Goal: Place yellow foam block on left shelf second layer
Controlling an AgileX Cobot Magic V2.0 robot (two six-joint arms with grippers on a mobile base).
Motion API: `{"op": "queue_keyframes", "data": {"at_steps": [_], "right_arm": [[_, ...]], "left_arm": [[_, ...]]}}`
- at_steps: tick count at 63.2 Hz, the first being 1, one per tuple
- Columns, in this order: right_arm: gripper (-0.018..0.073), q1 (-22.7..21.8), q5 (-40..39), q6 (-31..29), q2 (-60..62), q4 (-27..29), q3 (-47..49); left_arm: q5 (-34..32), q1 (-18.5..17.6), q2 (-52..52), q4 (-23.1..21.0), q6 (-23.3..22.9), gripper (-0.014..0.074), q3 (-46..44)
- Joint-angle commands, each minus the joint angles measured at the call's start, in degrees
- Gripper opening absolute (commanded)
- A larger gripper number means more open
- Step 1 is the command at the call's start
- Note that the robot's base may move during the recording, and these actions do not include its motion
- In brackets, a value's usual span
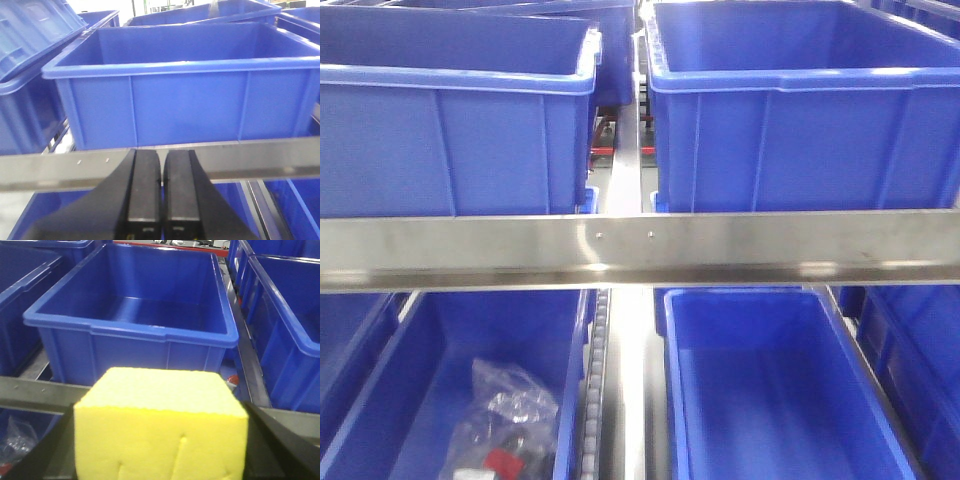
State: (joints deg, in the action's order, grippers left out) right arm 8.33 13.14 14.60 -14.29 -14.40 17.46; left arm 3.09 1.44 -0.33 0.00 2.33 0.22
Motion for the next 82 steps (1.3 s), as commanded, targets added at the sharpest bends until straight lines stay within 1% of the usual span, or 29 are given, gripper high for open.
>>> {"op": "queue_keyframes", "data": {"at_steps": [1, 66, 71, 82], "right_arm": [[0.0522, -0.32, -4.77, -0.43, -0.54, -0.94, 1.67], [0.0522, -0.32, -4.77, -0.43, -0.54, -0.94, 1.67], [0.0522, -0.32, -4.83, -1.57, -0.54, -2.62, 1.67], [0.0522, -0.32, -4.77, -1.57, -0.54, -2.63, 1.67]], "left_arm": [[-4.70, 0.03, -0.99, -0.33, -0.22, 0.0124, 1.60], [-4.70, 0.03, -0.99, -0.33, -0.22, 0.0124, 1.60], [-4.70, 0.03, -0.99, -0.33, -0.22, 0.0124, 1.60], [-4.70, 0.03, -0.99, -0.33, -0.22, 0.0124, 1.60]]}}
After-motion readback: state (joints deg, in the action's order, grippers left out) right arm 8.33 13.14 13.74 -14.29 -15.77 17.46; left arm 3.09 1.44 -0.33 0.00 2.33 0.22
